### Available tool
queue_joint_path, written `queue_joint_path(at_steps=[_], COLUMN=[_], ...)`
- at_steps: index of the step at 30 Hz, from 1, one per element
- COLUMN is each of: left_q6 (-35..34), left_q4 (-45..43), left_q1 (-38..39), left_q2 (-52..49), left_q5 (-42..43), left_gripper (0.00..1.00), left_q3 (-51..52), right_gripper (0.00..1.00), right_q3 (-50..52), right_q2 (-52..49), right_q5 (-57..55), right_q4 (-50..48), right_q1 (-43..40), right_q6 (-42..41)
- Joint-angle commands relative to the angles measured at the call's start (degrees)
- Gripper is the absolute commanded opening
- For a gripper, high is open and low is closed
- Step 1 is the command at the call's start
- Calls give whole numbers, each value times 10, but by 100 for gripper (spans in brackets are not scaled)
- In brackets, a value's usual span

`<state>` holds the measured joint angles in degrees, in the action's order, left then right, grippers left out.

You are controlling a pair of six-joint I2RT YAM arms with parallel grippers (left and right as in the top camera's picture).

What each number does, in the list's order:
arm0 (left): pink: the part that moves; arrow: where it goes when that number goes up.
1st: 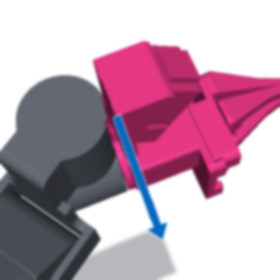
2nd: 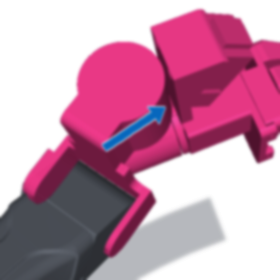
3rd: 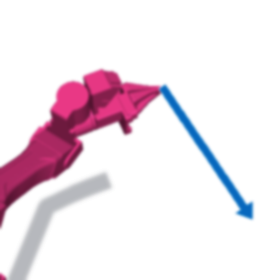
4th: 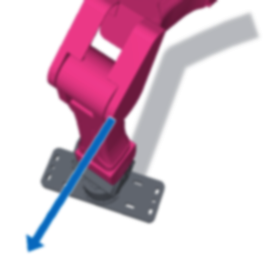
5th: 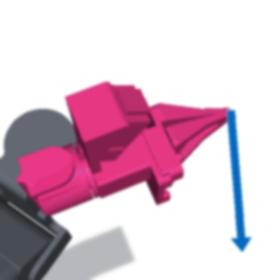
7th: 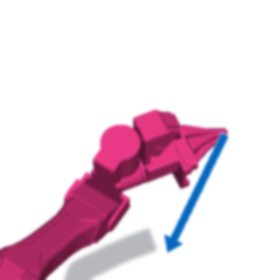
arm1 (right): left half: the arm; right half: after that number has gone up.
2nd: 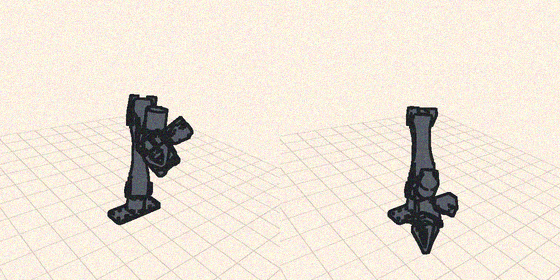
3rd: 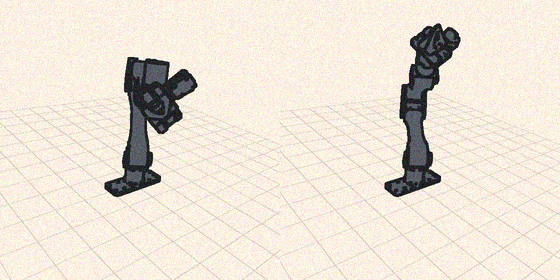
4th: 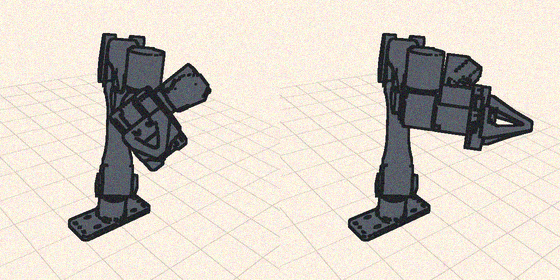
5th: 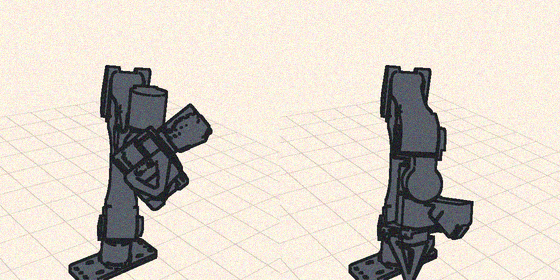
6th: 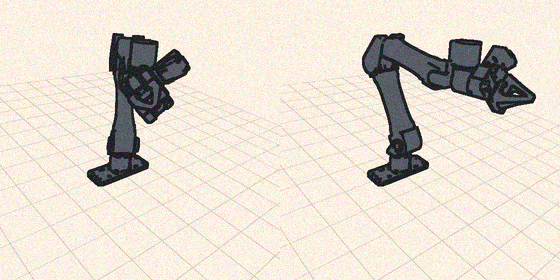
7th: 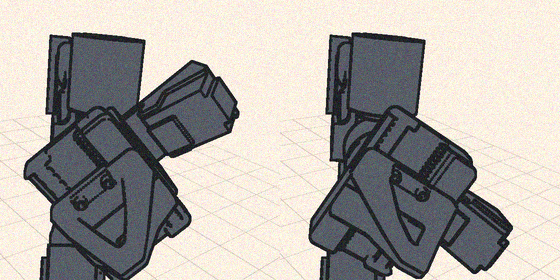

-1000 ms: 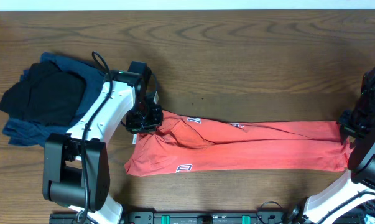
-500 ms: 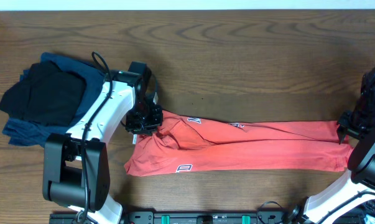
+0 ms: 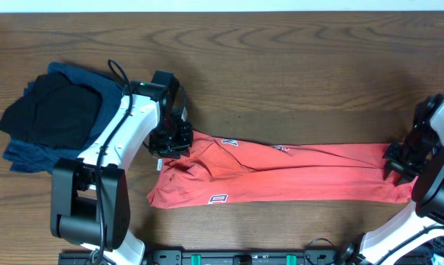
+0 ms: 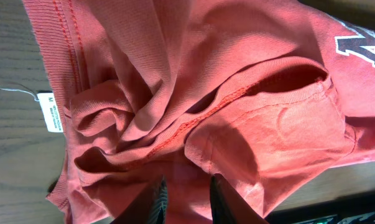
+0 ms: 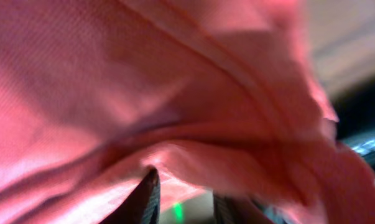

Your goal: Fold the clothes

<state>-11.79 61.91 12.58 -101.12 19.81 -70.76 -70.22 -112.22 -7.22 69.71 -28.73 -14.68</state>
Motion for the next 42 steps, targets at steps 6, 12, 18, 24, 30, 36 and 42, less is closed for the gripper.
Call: queue_joint_path(at_steps=[6, 12, 18, 24, 30, 36, 42], left_q6=[3, 3, 19, 15, -30, -73, -109], left_q4=[-4, -32, -57, -59, -72, -116, -161], left_q1=[-1, 3, 45, 88, 96, 96, 93], left_q2=[12, 12, 12, 12, 12, 11, 11], left_q5=[11, 77, 80, 78, 24, 0, 0], left_gripper=[35, 35, 40, 40, 40, 40, 40], left_q3=[-29, -50, -46, -23, 18, 72, 136], right_gripper=[29, 29, 36, 38, 44, 45, 45], right_q3=[42, 43, 32, -32, -110, -121, -121], right_q2=[10, 10, 10, 10, 10, 10, 10], right_q5=[37, 47, 74, 75, 75, 74, 75], right_q4=[-59, -63, -52, 9, 57, 61, 61], right_q1=[-1, -1, -1, -1, -5, -14, -15], right_q6=[-14, -9, 13, 27, 58, 62, 62])
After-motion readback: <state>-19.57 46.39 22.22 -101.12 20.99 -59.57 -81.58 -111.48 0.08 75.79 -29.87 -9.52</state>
